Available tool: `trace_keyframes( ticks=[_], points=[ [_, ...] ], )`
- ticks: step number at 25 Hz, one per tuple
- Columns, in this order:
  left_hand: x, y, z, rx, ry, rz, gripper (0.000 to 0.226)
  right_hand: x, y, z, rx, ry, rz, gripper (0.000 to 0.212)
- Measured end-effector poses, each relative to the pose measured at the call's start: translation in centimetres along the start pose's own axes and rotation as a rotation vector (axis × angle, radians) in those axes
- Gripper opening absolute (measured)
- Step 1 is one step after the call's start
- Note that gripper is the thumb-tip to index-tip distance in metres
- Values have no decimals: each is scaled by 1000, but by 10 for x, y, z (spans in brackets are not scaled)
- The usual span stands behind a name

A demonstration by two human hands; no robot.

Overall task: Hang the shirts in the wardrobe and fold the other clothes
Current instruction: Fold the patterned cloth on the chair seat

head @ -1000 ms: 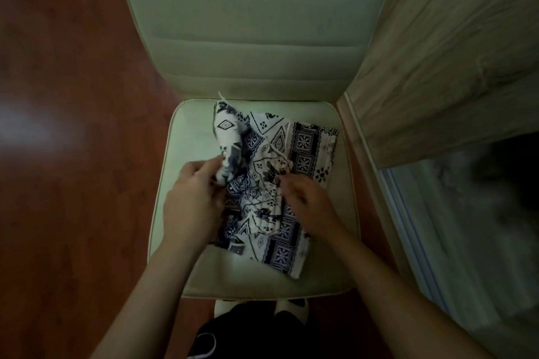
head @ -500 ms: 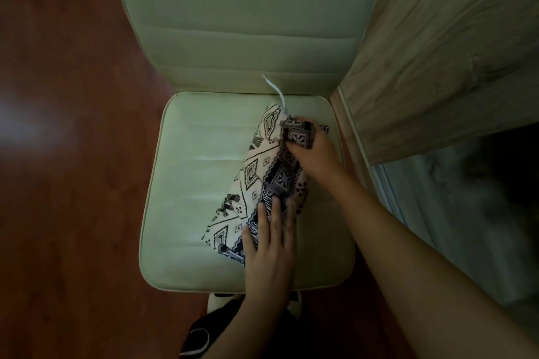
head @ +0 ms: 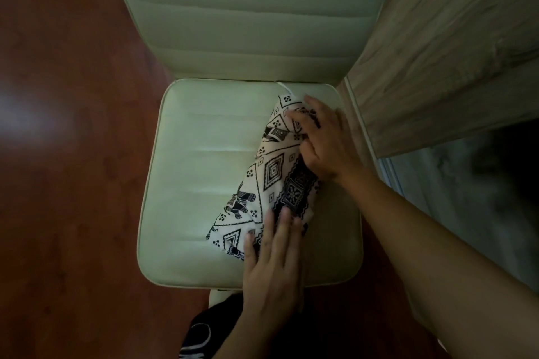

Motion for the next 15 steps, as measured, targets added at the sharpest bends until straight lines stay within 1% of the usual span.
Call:
trace_keyframes(
  ticks=[1,2,3,4,5,6,8,10,13,14,15],
  points=[
    [4,-2,7,90,0,2,57,1,-2,4,19,-80,34,50],
    [5,-7,12,152,-18,37,59,-2,-2,9,9,-187,7,50],
    [4,-18,16,156,-48,77,63,-4,-1,12,-22,-272,-48,54],
    [1,-34,16,123,-81,99,66,-6,2,12,-72,-324,-87,58],
    [0,-54,19,88,-101,114,68,-8,5,9,-138,-334,-65,60],
    [2,-77,25,74,-113,133,69,-9,7,3,-219,-307,18,60],
    [12,-123,47,105,-132,137,67,-18,2,-26,-360,-203,194,55],
    [29,-149,73,154,-192,48,67,-32,-14,-63,-451,-46,219,52],
    [41,-139,86,139,-263,69,73,-43,-36,-91,-574,133,314,54],
    [48,-132,84,189,-248,15,74,-42,-38,-92,-604,207,317,56],
    [55,-131,82,284,-172,-117,74,-38,-37,-91,-654,288,316,60]
  ],
)
Point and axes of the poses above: each hand's wrist, its own z-axis towards the middle knuckle, its own x-axis out of the back of the hand, y = z × x, the point moved 1 cm from there along z, towards the middle knuckle, and after that the axes turned 1 degree about -z, right-handed, at the moved point
